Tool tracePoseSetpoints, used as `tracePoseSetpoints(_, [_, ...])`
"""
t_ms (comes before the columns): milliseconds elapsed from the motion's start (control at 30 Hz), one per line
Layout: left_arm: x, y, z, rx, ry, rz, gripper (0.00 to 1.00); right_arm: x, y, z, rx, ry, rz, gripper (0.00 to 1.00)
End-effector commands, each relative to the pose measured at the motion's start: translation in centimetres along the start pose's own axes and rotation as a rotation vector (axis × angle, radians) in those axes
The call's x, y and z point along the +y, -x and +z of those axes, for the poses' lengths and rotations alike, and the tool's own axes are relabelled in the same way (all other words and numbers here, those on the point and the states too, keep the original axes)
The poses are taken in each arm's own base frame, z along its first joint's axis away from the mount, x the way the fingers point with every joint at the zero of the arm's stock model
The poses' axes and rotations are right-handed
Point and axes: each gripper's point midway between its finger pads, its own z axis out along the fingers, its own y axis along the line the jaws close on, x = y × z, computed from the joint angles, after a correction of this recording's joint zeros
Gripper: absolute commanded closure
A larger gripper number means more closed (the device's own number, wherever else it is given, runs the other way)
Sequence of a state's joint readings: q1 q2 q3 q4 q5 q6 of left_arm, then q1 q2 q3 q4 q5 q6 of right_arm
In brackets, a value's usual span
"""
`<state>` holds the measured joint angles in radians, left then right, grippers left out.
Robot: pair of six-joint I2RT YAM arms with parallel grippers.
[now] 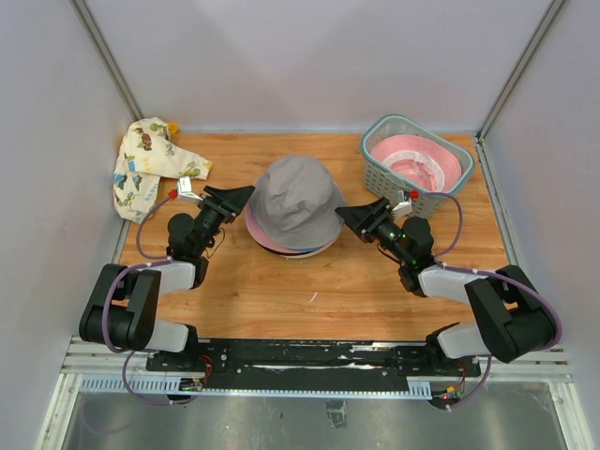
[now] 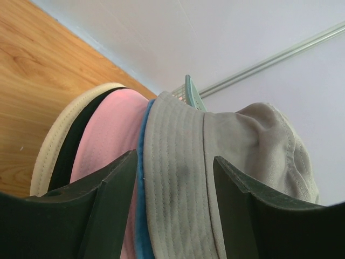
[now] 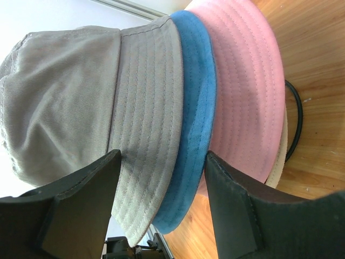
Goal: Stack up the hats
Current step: Stack the hat on the hat.
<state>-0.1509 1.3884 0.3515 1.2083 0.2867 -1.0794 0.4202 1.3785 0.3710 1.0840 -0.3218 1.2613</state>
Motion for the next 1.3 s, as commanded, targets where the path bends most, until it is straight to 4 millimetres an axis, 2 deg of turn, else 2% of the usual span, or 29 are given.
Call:
tracePoseSetpoints(0, [-0.4,0.3,0.2,0.002,-0.028,0.025,0.37,3.1,0.5,0.4,-0.009,0.094,-0.015,0.36])
tracePoseSetpoints(333, [-0.8,-0.4,0.8,0.034,-0.089,-0.007,0.42,3.2,0.2,0.4,0.006,0.093,-0.018,0.36])
tracePoseSetpoints(467, [-0.9,-0.6,0.8,0.042,-0.106,-0.012,0.5,2.7,0.1,0.7,0.009,0.093,-0.001,0.37])
tracePoseSetpoints(533, [-1.0,-0.7,0.8,0.047,-0.112,-0.012,0.58,2.5,-0.1,0.9,0.013,0.095,0.006,0.4])
tracePoseSetpoints(633, [-0.9,-0.9,0.8,0.055,-0.121,-0.015,0.76,2.1,-0.3,1.2,0.017,0.088,0.012,0.46])
tracePoseSetpoints(767, [-0.1,-1.4,0.6,0.069,-0.097,-0.015,0.99,1.1,-0.6,1.2,0.02,0.065,0.016,0.66])
tracePoseSetpoints(900, [1.3,-2.1,0.4,0.089,-0.039,-0.008,0.99,0.2,-0.9,1.3,0.024,0.047,0.017,0.72])
tracePoseSetpoints(1033, [3.1,-2.5,-0.1,0.101,0.049,0.024,1.0,-0.8,-1.2,1.5,0.033,0.026,0.019,0.87])
tracePoseSetpoints(1267, [5.1,-3.1,-1.0,0.126,0.16,0.093,1.0,-2.1,-1.7,1.9,0.038,0.023,0.041,0.99])
